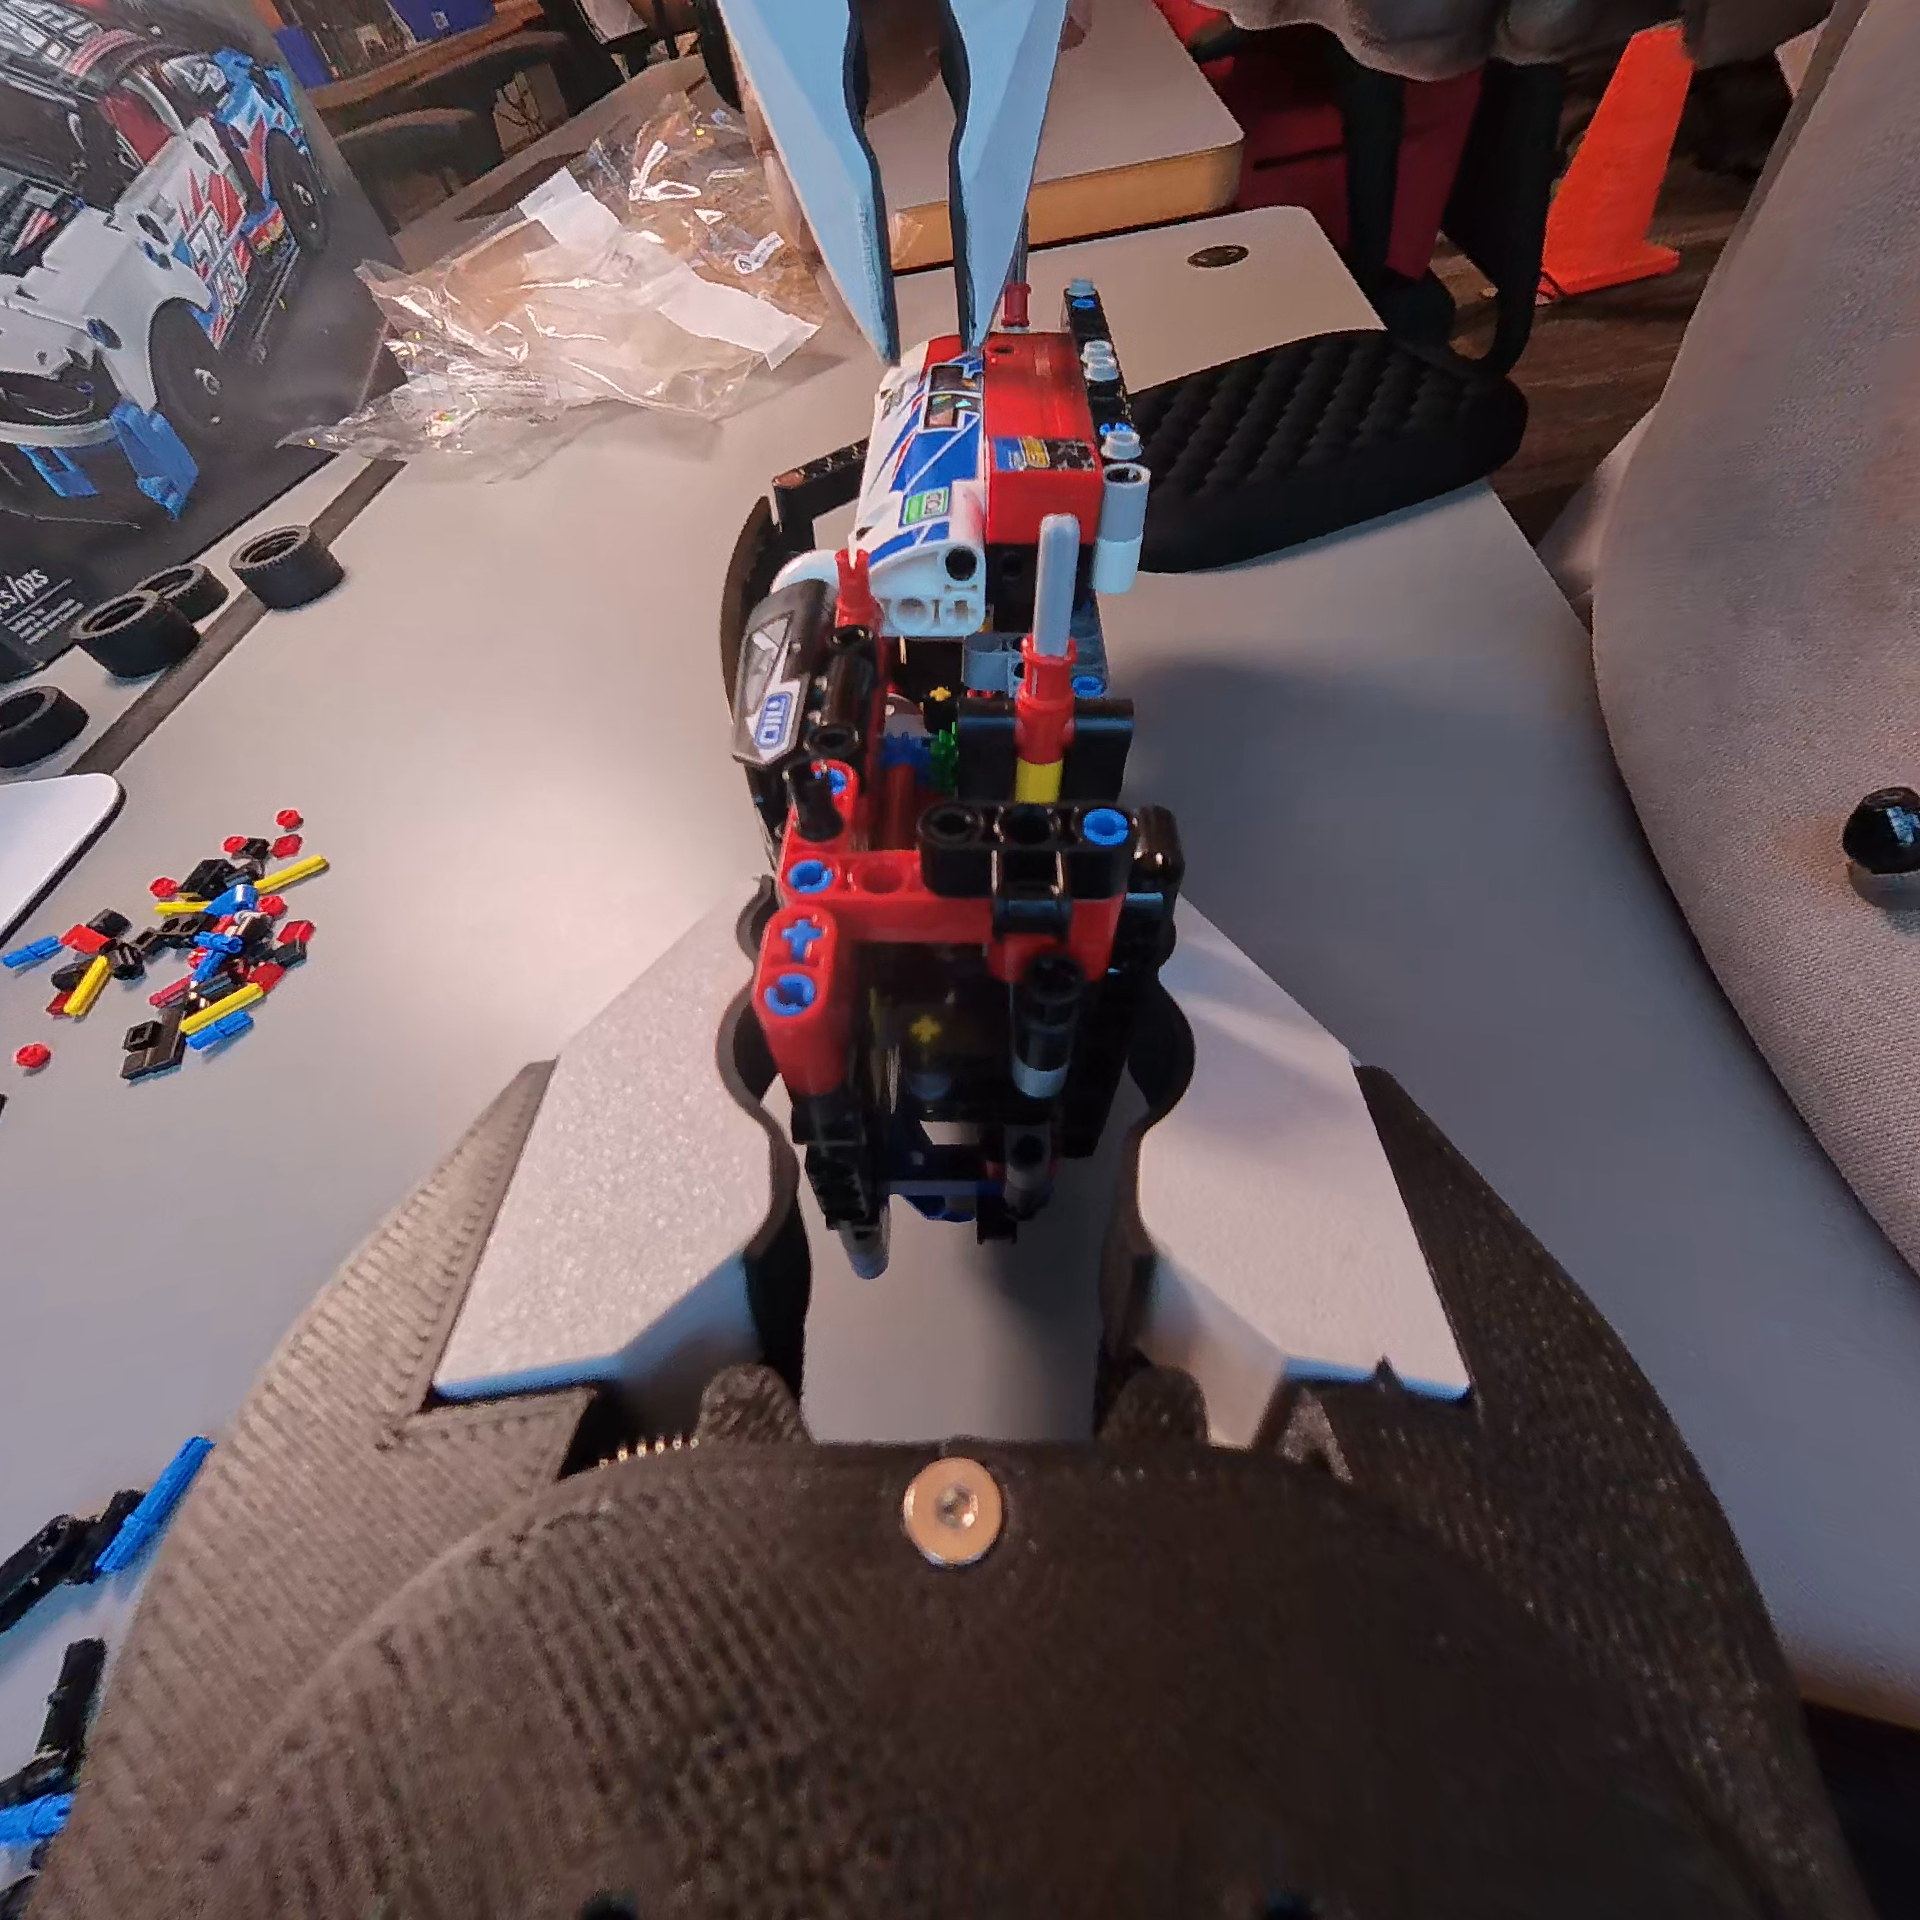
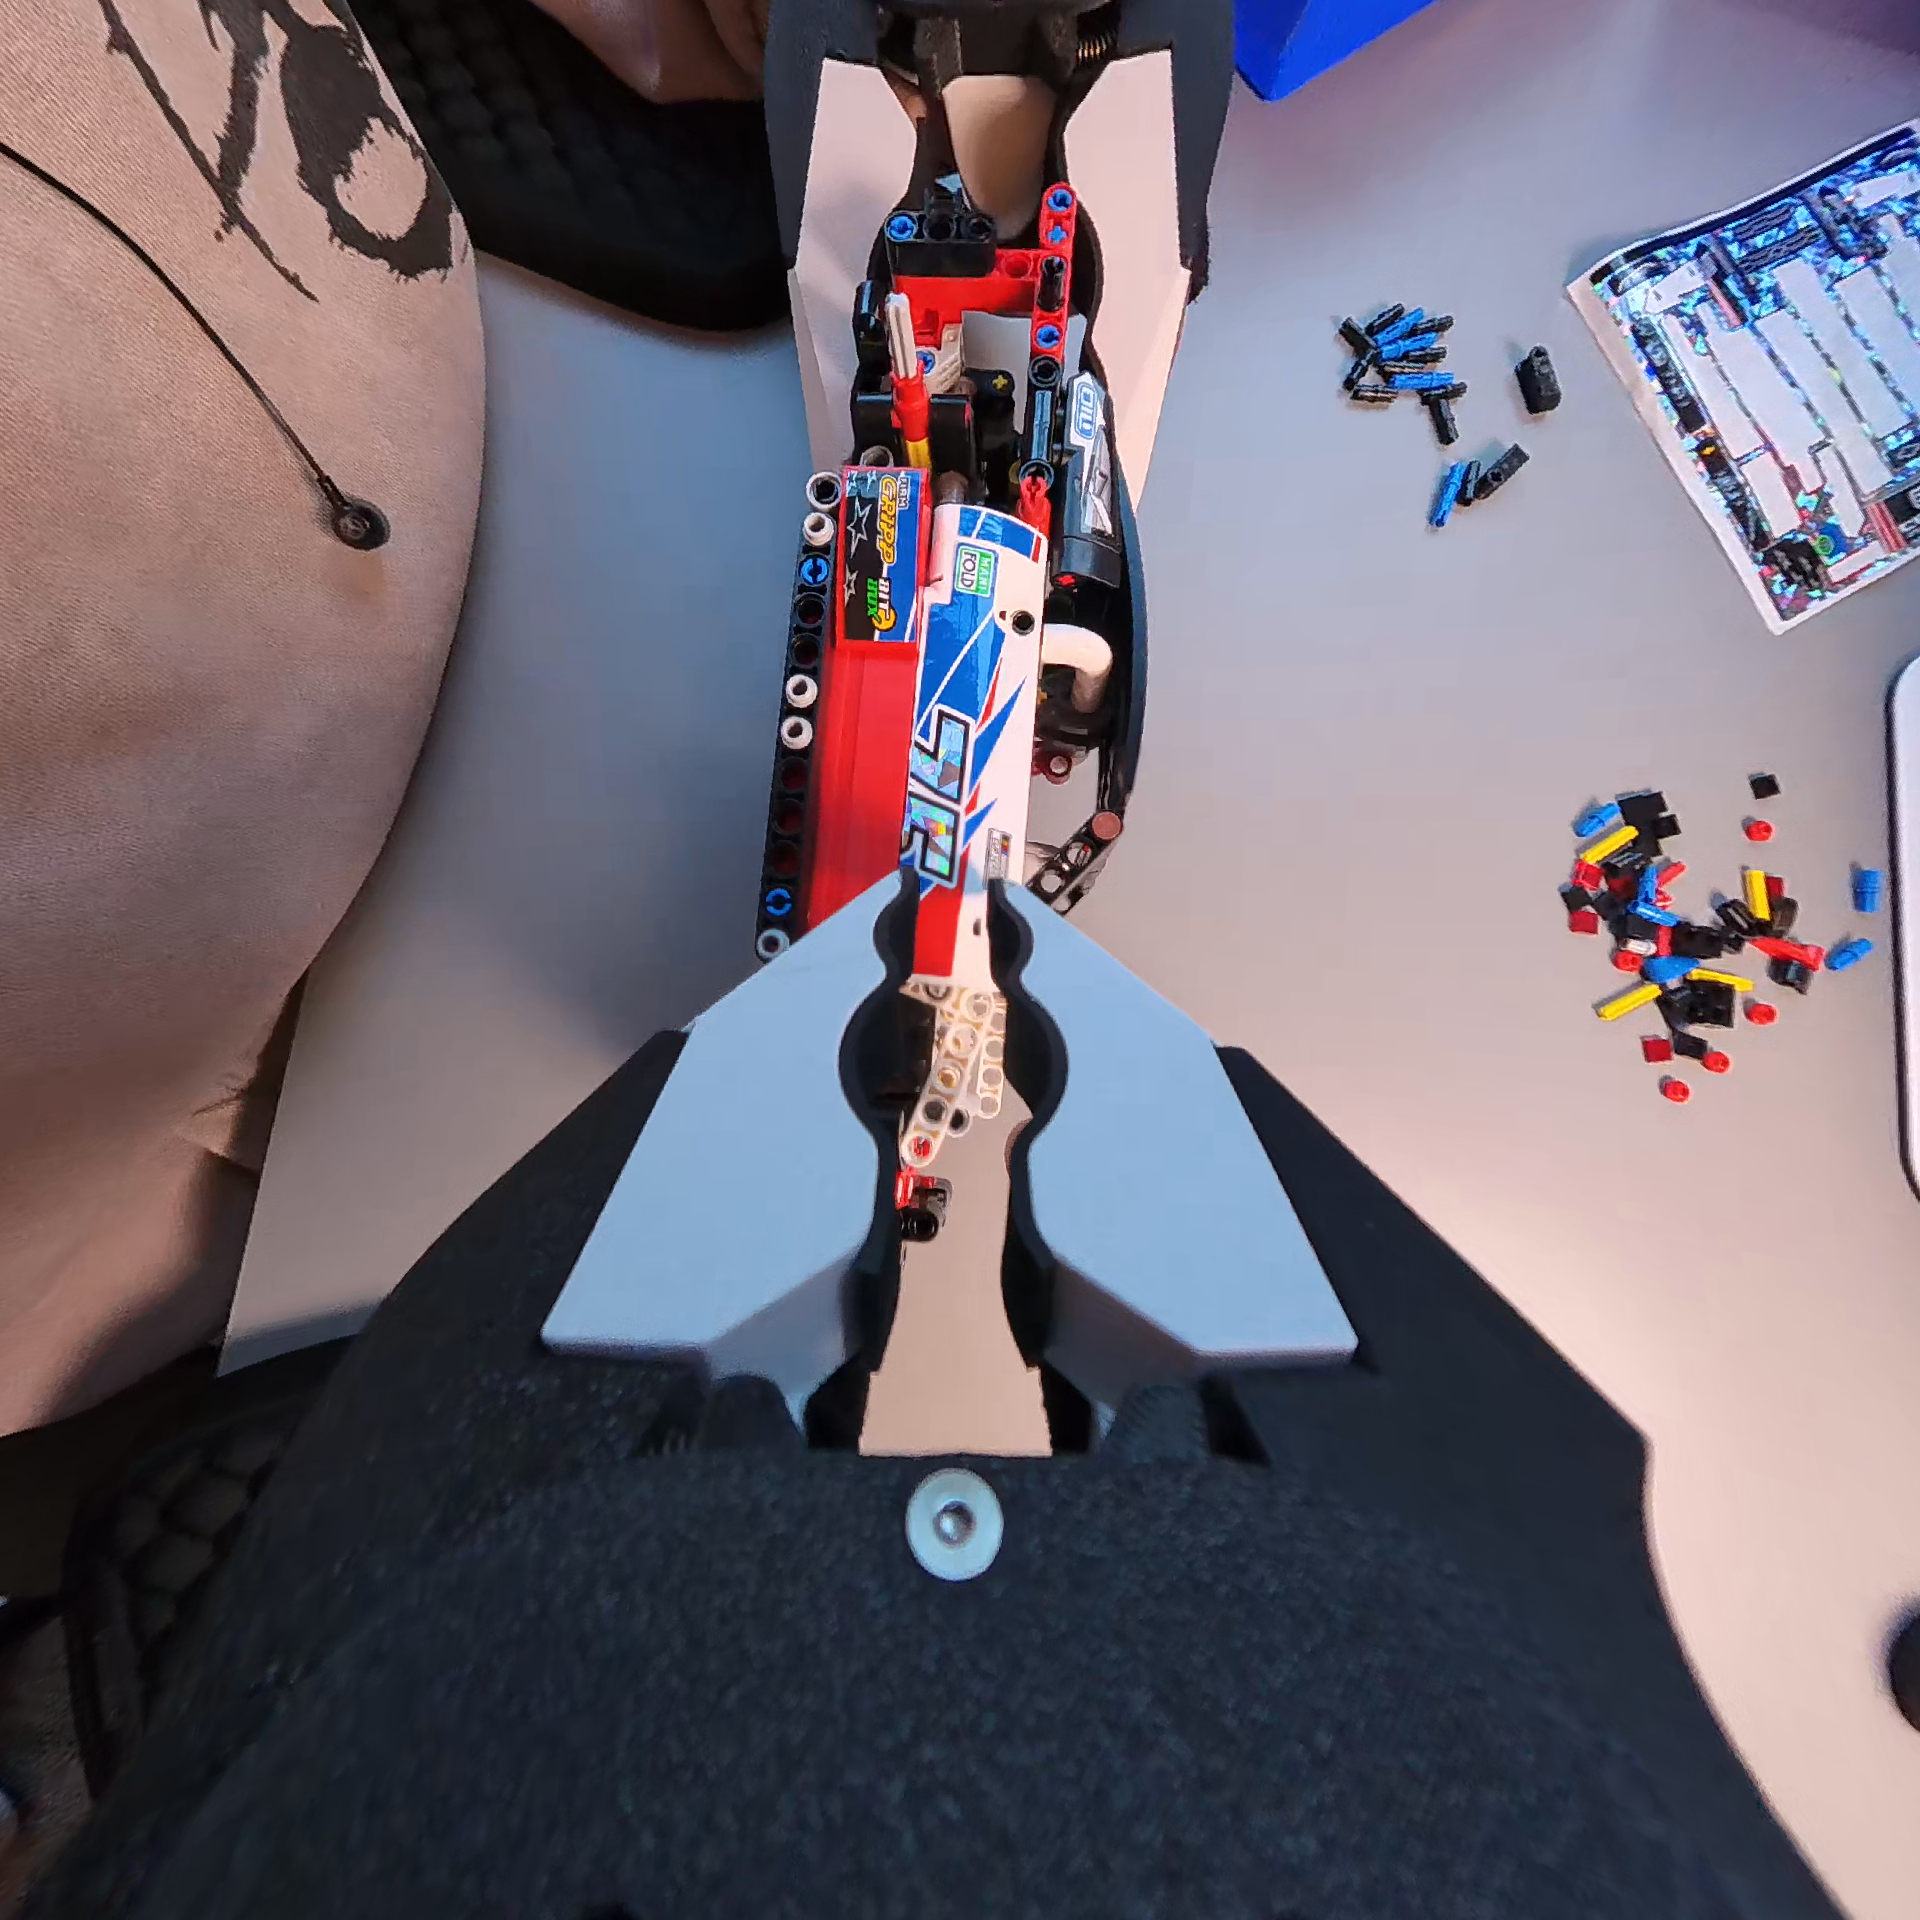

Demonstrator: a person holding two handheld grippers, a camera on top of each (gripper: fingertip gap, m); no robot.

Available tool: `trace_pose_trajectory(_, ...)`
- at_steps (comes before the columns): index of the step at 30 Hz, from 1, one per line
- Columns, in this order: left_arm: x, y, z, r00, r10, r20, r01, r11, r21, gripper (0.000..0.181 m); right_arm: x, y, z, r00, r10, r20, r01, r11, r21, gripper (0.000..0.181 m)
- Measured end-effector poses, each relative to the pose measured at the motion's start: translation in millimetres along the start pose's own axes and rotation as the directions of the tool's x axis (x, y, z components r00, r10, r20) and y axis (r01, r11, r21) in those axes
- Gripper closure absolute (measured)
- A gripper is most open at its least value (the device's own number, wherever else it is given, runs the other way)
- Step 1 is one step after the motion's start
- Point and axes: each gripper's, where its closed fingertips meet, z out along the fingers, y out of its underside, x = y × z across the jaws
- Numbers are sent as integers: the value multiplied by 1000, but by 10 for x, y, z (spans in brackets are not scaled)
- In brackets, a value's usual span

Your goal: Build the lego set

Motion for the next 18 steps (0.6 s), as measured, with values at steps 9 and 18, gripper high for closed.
trace_pose_trajectory(9,4,0,1,1000,4,-3,-4,1000,0,116,-23,-15,23,1000,-22,5,22,1000,-21,169)
trace_pose_trajectory(18,13,-1,8,1000,23,2,-23,1000,-3,116,44,-44,73,973,214,88,-212,977,-31,160)
